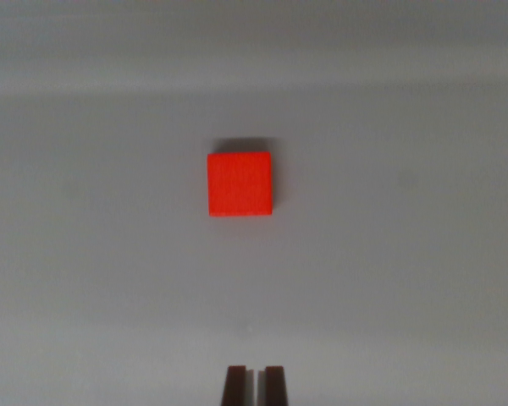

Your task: Reach red block

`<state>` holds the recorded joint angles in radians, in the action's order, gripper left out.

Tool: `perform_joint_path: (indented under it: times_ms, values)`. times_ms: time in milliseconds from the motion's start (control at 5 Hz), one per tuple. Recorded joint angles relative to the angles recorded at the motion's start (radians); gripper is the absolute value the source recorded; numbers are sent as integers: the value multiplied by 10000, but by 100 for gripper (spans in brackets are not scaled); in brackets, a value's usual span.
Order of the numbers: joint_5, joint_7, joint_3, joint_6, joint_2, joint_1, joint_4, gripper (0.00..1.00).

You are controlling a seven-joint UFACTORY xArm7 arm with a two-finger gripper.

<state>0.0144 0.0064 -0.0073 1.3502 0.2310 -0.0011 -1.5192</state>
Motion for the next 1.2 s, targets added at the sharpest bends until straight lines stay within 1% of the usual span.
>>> perform_joint_path:
  times_ms: [200, 400, 600, 800, 1000, 1200]
  values:
    - [0, 0, 0, 0, 0, 0, 0, 0]
    - [-11, -24, 26, -454, 469, 5, 11, 0]
    - [-11, -24, 26, -454, 469, 5, 11, 0]
    - [-22, -48, 52, -890, 919, 10, 21, 0]
    - [-22, -48, 52, -890, 919, 10, 21, 0]
    - [-33, -73, 78, -1346, 1390, 15, 32, 0]
